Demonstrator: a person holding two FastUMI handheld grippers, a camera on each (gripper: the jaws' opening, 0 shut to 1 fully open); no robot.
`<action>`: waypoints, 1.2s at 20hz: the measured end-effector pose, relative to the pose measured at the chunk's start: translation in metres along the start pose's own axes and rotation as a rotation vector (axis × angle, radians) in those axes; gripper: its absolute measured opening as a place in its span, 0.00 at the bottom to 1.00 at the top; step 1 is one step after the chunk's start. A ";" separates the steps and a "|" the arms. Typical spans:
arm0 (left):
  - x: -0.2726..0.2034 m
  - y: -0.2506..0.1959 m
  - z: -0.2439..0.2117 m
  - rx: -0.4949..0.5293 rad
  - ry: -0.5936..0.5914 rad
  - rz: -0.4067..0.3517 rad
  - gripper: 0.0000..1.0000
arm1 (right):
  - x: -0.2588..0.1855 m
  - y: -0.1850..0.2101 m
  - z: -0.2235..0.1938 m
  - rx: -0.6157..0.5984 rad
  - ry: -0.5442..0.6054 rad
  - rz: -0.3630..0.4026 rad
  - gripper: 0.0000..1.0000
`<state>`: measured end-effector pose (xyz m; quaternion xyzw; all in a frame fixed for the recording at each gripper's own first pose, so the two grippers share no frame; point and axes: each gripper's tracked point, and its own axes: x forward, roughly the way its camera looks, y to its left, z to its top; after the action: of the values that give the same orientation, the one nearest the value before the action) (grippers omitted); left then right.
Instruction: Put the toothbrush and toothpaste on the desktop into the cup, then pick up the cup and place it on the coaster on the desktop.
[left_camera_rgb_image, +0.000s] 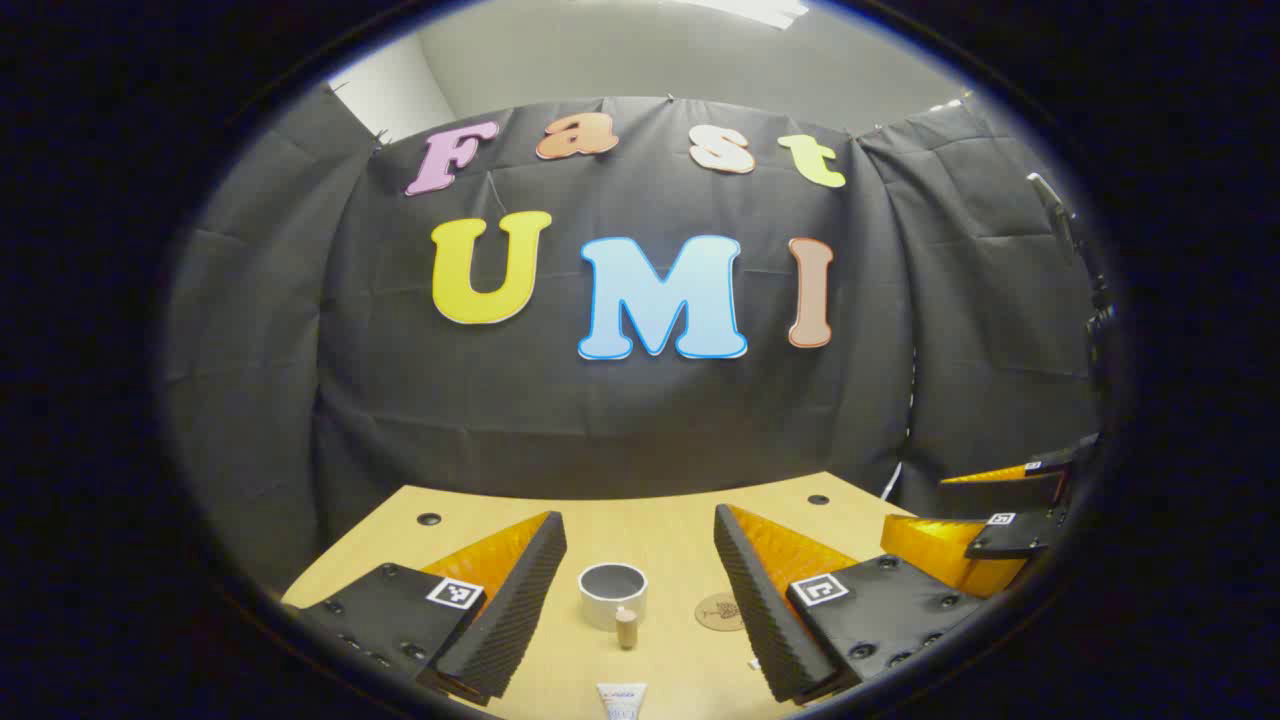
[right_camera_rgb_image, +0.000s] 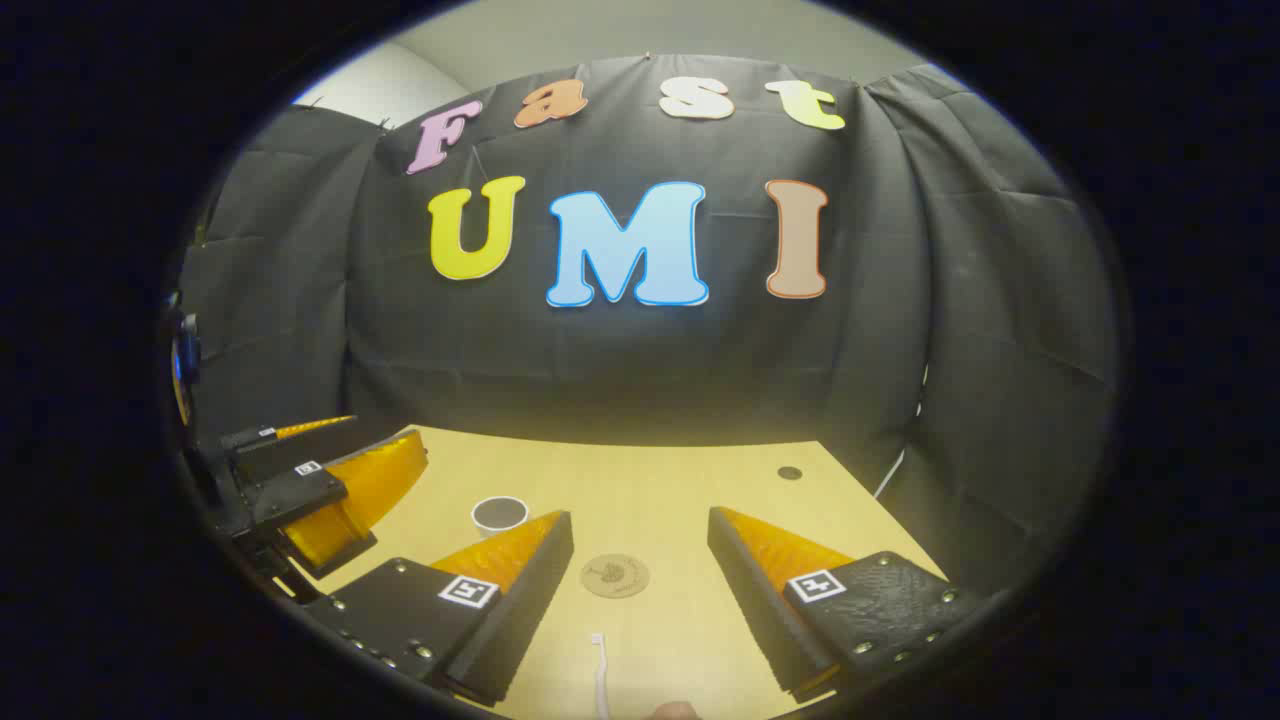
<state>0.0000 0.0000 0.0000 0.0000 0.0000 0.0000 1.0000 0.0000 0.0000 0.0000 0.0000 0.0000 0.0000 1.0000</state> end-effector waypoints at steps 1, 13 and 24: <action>-0.001 0.000 -0.001 -0.003 0.004 0.000 0.94 | -0.001 0.001 0.000 0.003 0.000 0.003 0.90; -0.006 0.002 -0.015 -0.007 0.051 -0.001 0.95 | -0.004 0.005 -0.008 -0.027 0.031 0.005 0.90; -0.004 0.000 -0.084 -0.080 0.254 -0.002 0.96 | 0.004 0.023 -0.061 0.004 0.229 0.068 0.90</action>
<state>-0.0038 0.0004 -0.0837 -0.0400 0.1267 -0.0012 0.9911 0.0040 0.0227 -0.0613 0.0020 0.1143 0.0339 0.9929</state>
